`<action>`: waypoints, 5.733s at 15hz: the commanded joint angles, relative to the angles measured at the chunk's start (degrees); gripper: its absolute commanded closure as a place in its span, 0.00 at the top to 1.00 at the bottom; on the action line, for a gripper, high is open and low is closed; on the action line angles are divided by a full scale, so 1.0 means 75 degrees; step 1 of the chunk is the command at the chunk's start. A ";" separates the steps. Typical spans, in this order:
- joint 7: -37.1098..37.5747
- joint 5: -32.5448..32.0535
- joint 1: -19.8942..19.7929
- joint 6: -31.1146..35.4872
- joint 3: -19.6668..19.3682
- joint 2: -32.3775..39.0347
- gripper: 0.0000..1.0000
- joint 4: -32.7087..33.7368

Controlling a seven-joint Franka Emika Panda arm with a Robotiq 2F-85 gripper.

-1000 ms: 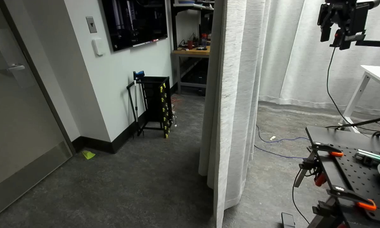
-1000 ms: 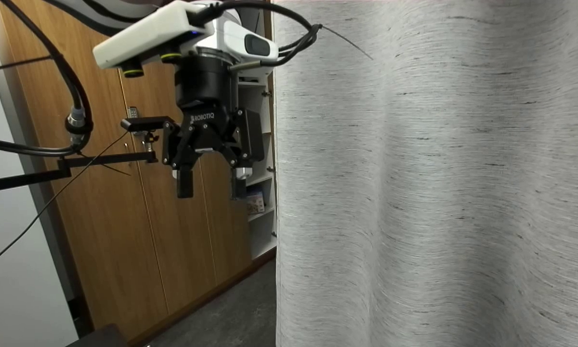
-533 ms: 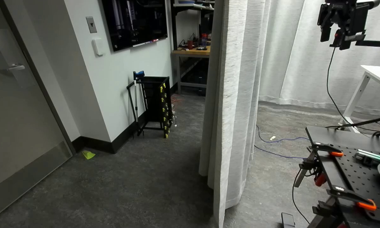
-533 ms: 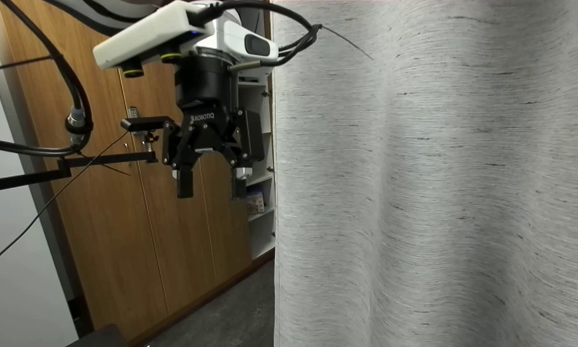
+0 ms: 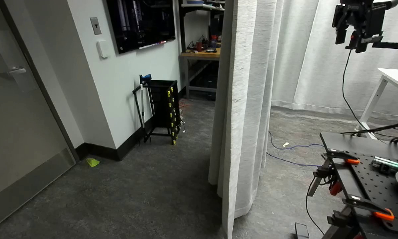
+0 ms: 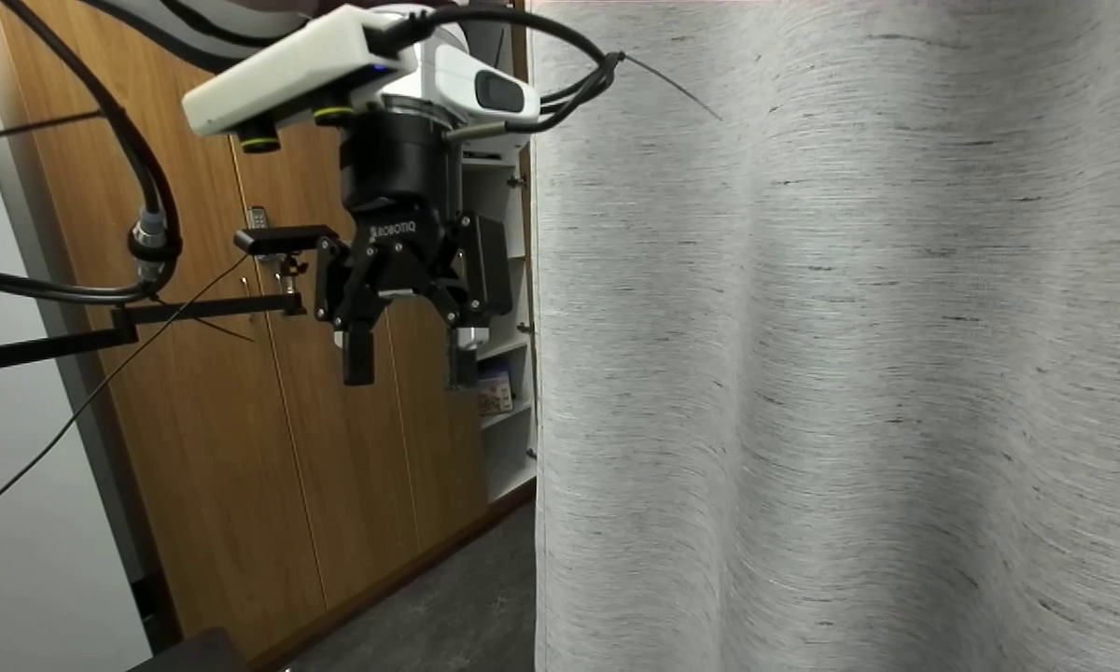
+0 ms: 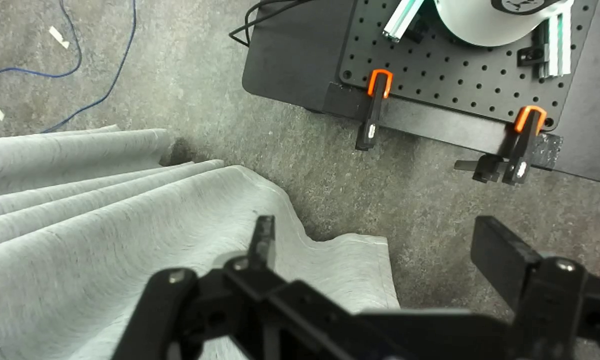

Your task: Close the curtain

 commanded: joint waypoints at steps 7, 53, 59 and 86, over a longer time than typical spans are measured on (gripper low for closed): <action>0.0021 -0.0208 0.0145 0.0224 -0.0093 -0.0046 1.00 -0.0054; 1.0126 0.0372 0.1728 0.2187 0.1988 0.6884 1.00 0.9459; 1.3342 -0.0186 0.2245 0.3328 0.2016 0.5828 1.00 0.7500; 2.1570 -0.1891 0.1660 0.1145 0.3534 0.3167 1.00 0.4254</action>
